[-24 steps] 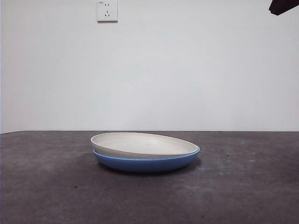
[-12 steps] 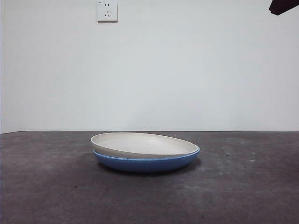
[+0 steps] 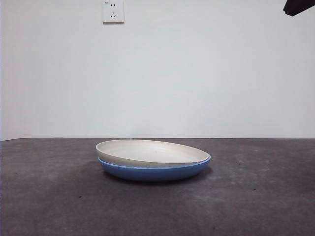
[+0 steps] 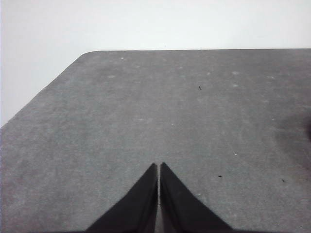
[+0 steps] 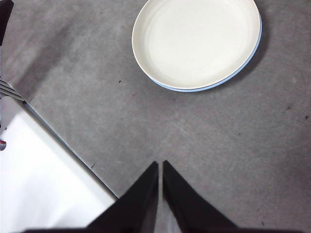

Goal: Pick up the white plate, put it on the blue plate, put it on desk

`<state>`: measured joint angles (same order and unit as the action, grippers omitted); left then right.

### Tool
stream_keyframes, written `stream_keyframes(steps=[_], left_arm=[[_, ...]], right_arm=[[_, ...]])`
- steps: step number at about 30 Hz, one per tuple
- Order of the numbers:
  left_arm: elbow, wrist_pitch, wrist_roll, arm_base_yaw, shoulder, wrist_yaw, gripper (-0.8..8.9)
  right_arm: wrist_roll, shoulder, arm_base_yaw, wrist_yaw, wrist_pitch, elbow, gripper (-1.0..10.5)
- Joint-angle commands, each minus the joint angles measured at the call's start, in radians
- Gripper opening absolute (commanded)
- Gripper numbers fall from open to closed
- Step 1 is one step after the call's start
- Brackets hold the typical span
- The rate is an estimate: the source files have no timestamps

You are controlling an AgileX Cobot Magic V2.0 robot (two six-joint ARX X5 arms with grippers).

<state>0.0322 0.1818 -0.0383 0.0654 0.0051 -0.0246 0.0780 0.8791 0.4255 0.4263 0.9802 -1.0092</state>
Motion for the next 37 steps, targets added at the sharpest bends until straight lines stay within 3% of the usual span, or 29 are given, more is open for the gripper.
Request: stream_keyframes(steps=[1, 13, 19, 28, 37], left_arm=[[-0.020, 0.005, 0.006, 0.003, -0.002, 0.001, 0.10], [-0.020, 0.005, 0.006, 0.003, -0.002, 0.001, 0.10], [-0.020, 0.005, 0.006, 0.003, -0.002, 0.001, 0.10], [-0.020, 0.005, 0.006, 0.003, -0.002, 0.001, 0.10], [-0.020, 0.005, 0.006, 0.003, -0.002, 0.001, 0.10]], right_arm=[[-0.011, 0.008, 0.007, 0.003, -0.008, -0.014, 0.1], [-0.011, 0.005, 0.004, 0.002, -0.007, -0.014, 0.1], [-0.094, -0.072, -0.130, -0.005, -0.042, -0.008, 0.1], [-0.113, -0.328, -0.398, -0.008, -0.459, 0.212, 0.1], [-0.107, -0.579, -0.468, -0.094, -0.845, 0.600, 0.1]])
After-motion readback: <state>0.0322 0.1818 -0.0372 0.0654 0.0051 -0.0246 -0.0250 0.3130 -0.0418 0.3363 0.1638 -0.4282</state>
